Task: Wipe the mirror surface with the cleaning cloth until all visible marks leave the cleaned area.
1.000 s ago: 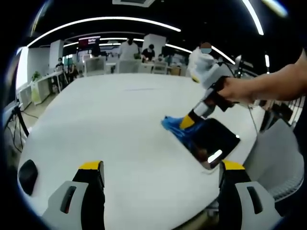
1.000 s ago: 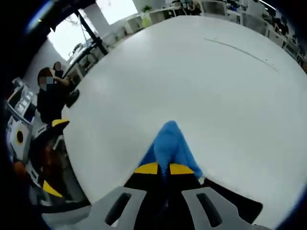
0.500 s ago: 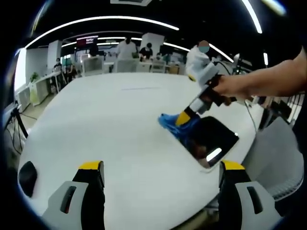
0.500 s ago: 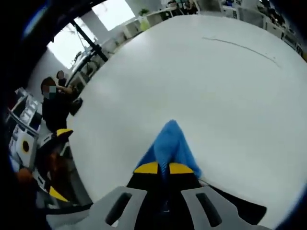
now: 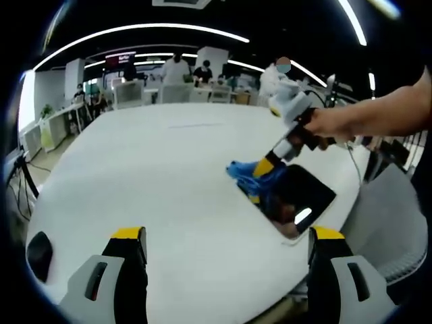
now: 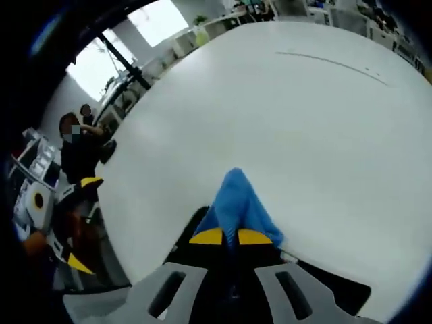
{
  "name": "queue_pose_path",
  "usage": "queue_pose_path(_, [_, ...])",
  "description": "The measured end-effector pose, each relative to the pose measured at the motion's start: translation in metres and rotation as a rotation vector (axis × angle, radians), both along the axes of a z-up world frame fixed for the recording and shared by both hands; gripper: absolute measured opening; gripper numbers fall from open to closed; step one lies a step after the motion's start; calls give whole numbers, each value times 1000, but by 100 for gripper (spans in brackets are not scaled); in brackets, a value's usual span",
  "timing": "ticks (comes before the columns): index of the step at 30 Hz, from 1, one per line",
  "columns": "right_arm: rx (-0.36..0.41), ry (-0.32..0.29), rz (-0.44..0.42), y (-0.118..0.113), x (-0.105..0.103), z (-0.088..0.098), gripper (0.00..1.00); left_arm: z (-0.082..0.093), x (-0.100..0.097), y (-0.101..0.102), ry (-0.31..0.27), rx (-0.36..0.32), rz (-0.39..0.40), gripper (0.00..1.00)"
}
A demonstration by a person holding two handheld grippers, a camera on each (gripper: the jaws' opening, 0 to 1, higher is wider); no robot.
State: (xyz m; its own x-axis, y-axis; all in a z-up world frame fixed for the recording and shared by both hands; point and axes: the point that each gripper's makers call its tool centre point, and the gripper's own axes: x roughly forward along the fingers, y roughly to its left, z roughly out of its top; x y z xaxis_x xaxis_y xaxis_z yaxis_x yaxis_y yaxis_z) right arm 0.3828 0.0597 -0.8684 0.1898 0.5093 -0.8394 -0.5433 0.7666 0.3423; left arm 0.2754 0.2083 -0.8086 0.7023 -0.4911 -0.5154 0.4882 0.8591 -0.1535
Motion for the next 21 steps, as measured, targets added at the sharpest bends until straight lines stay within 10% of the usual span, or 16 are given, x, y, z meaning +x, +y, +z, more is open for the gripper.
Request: queue_pose_path(21, [-55, -64, -28, -17, 2, -2, 0, 10, 2, 16, -24, 6, 39, 100])
